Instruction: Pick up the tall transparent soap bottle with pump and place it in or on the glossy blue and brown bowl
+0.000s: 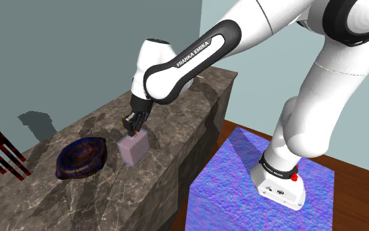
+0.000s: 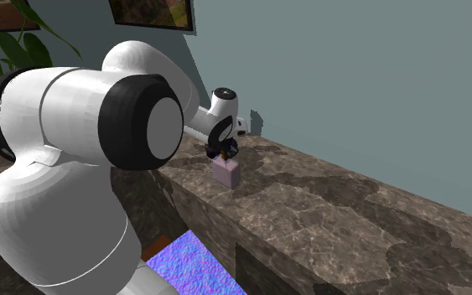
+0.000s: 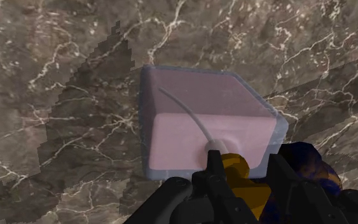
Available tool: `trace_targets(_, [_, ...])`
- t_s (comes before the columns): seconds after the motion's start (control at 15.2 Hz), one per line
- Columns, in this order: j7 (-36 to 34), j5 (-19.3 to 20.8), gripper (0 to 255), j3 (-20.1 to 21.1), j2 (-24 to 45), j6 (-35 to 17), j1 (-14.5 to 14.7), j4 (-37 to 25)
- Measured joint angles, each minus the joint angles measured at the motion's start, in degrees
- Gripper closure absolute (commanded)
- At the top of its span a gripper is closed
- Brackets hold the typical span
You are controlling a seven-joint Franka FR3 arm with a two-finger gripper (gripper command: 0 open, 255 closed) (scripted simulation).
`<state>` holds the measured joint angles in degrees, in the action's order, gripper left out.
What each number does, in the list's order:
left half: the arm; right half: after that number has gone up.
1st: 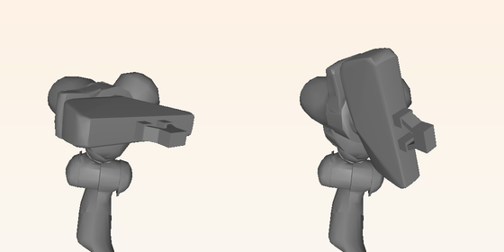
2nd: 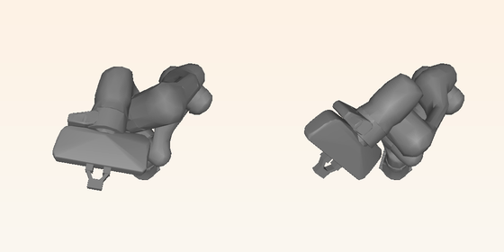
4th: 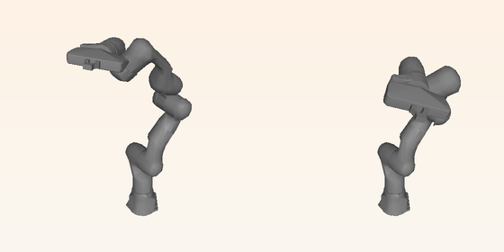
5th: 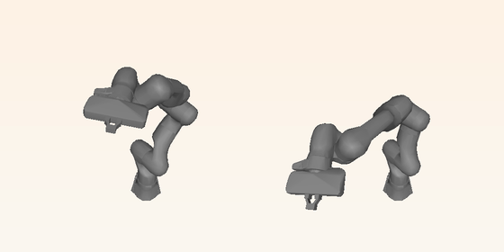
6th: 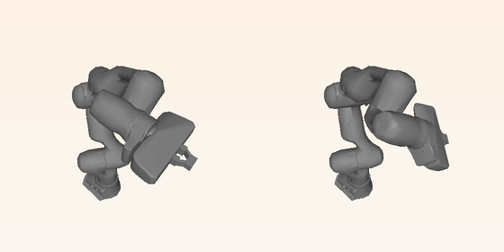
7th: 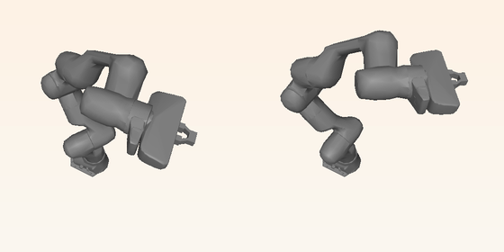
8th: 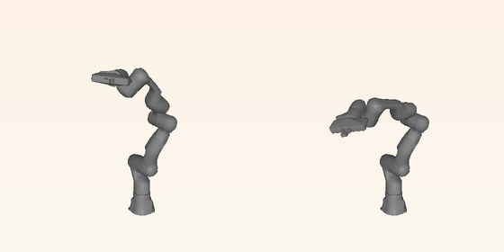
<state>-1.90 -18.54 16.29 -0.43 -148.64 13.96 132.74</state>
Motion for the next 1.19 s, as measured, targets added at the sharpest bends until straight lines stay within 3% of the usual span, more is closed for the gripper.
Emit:
trace_targets(0.59, [0.0,0.0,255,0.0,-0.2,0.4,0.0,-0.1])
trace_targets(1.19, [-1.6,0.9,255,-0.4,-4.1,7.1,-0.4,-3.0])
